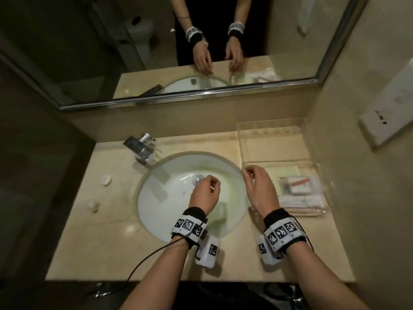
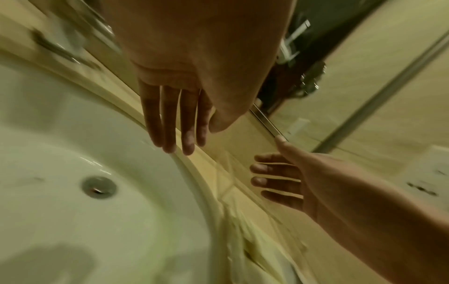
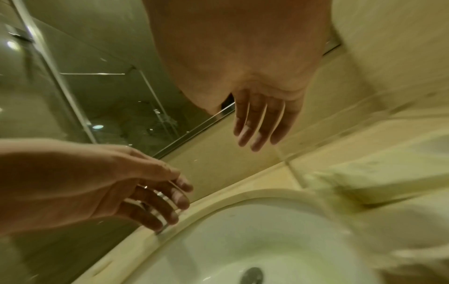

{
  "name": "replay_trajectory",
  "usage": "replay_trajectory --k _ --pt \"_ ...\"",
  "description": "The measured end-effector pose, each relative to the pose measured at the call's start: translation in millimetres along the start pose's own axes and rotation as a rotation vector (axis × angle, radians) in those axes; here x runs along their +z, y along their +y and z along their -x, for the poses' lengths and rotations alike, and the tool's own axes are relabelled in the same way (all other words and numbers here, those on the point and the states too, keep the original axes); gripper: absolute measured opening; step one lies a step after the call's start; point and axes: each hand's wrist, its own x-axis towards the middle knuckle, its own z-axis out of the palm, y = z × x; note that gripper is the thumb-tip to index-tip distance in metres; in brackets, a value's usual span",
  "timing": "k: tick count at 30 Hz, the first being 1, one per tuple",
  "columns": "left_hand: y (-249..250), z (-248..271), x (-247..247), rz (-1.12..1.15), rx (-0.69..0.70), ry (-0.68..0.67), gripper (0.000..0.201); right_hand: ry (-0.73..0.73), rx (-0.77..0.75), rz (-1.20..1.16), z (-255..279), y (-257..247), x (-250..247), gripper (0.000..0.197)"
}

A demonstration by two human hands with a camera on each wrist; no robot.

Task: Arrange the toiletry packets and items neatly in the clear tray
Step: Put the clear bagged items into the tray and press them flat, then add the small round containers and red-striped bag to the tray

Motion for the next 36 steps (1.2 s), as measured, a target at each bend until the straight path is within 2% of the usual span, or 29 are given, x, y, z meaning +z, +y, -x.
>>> replay_trajectory --k 3,10,17,24,28,32,36 --pt "-47.0 11.5 -47.0 0.020 -0.124 0.110 0.018 -0.125 -0.106 -0.098 -1.4 -44.6 37.7 0.024" --pt "-158.0 62.8 -140.4 0.092 -0.413 0.273 0.010 -0.472 -0.209 -0.148 11.8 -134.6 138.9 0.026" --pt "-240.5 91.1 -212.6 0.092 -0.596 0.375 0.004 -0.638 -0.324 -0.049 17.6 -210.9 240.8 0.025" --pt "-289.0 68.8 -251.4 0.102 -0.604 0.340 0.016 -0.696 -0.317 0.093 -10.4 -258.3 328.3 0.024" --pt "-305.6 47.7 -256.4 0.129 -0.547 0.341 0.034 -0.712 -0.280 0.209 -24.0 -273.8 362.2 0.042" --pt "-318.9 35.1 -253.5 0.197 -0.461 0.310 0.051 -0.695 -0.348 0.328 -35.0 -280.6 387.0 0.059" --pt "-331.5 28.0 -250.5 0.181 -0.389 0.259 0.049 -0.739 -0.427 0.482 -39.6 -282.9 404.6 0.069"
